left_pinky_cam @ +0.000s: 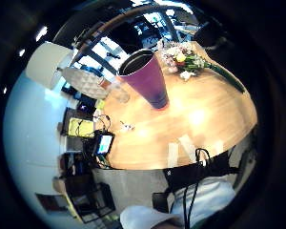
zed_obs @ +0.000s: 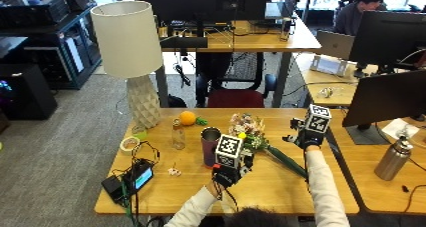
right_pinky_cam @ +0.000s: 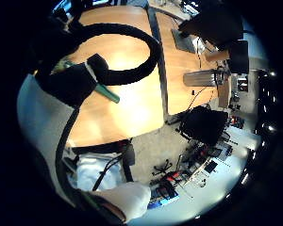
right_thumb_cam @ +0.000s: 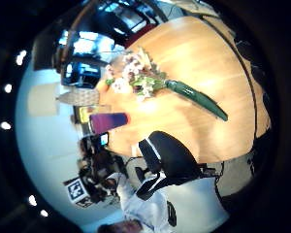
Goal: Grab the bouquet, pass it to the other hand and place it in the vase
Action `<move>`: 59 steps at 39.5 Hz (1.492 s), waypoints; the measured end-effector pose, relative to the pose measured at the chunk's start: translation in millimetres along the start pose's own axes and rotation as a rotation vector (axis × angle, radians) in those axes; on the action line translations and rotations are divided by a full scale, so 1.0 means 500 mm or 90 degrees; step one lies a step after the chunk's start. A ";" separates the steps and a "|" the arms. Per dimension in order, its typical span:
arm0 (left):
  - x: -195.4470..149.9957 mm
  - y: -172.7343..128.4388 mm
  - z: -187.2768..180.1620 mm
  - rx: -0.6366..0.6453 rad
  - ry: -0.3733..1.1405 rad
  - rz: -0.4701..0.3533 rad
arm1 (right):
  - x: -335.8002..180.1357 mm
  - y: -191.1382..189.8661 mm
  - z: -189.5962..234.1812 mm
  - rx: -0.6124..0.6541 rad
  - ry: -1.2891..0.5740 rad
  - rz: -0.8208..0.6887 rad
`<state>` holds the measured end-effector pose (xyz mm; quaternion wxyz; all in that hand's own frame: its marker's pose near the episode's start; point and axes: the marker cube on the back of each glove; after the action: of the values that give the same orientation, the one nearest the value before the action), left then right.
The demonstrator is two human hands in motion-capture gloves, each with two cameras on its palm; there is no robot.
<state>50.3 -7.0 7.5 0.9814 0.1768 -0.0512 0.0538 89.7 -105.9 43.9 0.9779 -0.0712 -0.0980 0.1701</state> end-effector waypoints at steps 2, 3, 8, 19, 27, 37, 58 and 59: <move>0.009 0.032 0.008 -0.075 0.021 -0.001 | 0.005 -0.009 0.022 -0.009 0.006 0.001; 0.011 0.041 0.012 -0.099 0.026 -0.001 | 0.008 -0.014 0.032 -0.014 0.010 0.001; 0.006 0.039 0.040 -0.116 0.022 0.002 | 0.025 -0.041 0.087 -0.039 0.032 0.017; 0.007 0.051 0.054 -0.149 0.033 0.000 | -0.009 0.108 0.130 -0.162 0.036 0.031; 0.006 0.052 0.066 -0.159 0.042 -0.007 | 0.013 0.103 0.204 -0.236 0.012 0.070; 0.001 0.047 0.093 -0.161 0.043 -0.005 | 0.031 0.105 0.272 -0.271 0.036 0.087; -0.008 0.063 0.077 -0.173 0.050 -0.015 | 0.016 0.079 0.302 -0.199 0.091 0.085; -0.008 0.064 0.075 -0.174 0.049 -0.017 | 0.014 0.079 0.303 -0.199 0.092 0.085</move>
<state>39.2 9.1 52.9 0.9982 0.0397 -0.0180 0.0403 51.0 -50.6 185.1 0.9460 -0.2406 -0.0477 0.2117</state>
